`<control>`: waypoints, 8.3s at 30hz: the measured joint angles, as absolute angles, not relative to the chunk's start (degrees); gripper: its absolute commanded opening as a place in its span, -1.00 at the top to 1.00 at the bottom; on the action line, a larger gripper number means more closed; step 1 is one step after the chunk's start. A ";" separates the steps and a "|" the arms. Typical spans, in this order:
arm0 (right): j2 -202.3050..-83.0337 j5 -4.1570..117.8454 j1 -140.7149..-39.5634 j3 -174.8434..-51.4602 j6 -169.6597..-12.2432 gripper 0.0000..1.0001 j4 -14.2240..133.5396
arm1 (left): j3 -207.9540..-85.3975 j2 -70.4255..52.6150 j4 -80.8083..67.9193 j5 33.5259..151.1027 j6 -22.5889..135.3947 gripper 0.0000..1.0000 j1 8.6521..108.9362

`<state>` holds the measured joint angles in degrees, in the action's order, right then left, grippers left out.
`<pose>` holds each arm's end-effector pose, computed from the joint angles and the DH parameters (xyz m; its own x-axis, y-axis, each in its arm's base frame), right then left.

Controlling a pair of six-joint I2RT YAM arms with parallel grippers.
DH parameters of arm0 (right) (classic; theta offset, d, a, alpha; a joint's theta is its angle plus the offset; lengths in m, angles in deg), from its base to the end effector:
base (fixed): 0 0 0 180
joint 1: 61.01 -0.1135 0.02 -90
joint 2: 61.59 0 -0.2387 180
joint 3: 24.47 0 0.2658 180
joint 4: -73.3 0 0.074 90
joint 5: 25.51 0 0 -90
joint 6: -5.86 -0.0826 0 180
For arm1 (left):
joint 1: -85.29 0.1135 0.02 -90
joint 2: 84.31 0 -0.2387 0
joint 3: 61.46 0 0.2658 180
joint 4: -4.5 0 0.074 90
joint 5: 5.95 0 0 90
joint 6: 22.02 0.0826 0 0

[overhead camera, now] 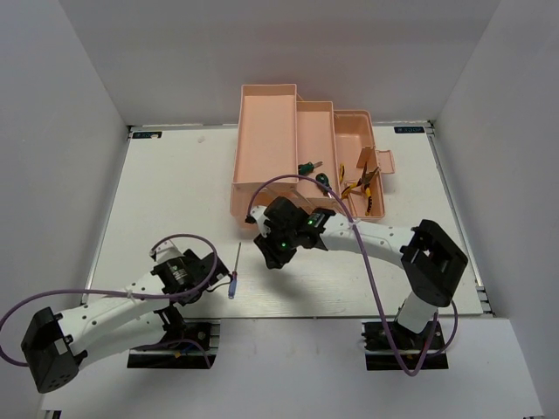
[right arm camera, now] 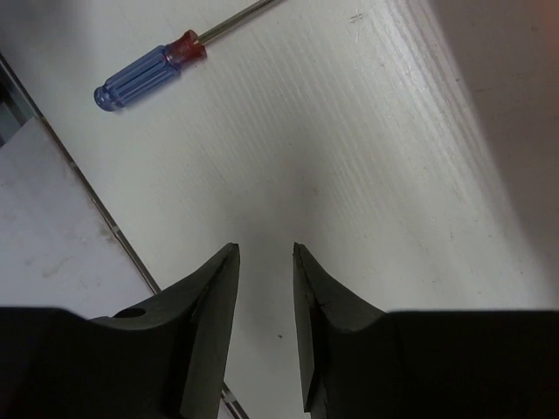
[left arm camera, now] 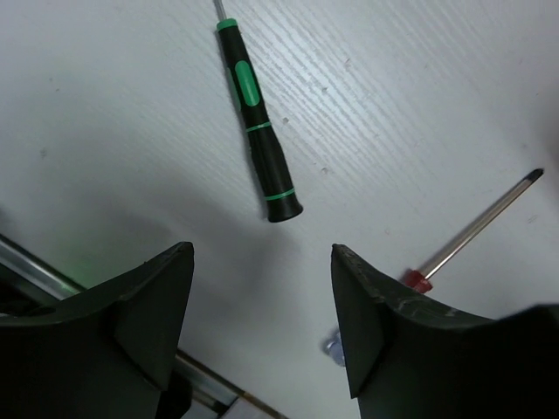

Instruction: Sort the tools into containers

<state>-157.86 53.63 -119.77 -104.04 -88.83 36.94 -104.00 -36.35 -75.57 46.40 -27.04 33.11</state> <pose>0.1910 0.3448 0.1504 -0.4866 -0.6474 -0.5867 -0.8615 0.4670 0.1992 0.1231 -0.0763 0.1267 -0.5402 -0.5903 -0.5997 -0.6611 0.7387 -0.1316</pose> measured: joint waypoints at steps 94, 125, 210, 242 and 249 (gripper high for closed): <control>-178.25 54.77 -126.97 -126.38 -104.87 -0.01 32.40 | -137.23 -42.03 -48.30 39.21 33.42 -0.62 50.11; -185.35 71.32 -129.76 -130.53 -115.84 0.99 31.09 | -128.72 -52.78 -59.64 40.63 24.43 -0.65 50.11; -164.76 23.27 -99.58 -152.15 -50.84 0.18 16.48 | -120.72 -48.26 -53.89 48.24 23.03 -0.60 50.11; -172.68 70.42 -118.35 -119.10 -44.11 0.40 42.82 | -106.69 -51.91 -46.79 53.22 18.75 0.61 50.11; -172.50 67.99 -117.55 -120.17 -44.28 1.00 41.23 | -97.69 -52.37 -36.86 59.45 17.92 -0.29 50.11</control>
<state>-172.50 67.99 -117.55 -120.17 -44.28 41.23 -97.69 -52.37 -36.86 59.45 17.92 50.11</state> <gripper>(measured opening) 0.073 0.500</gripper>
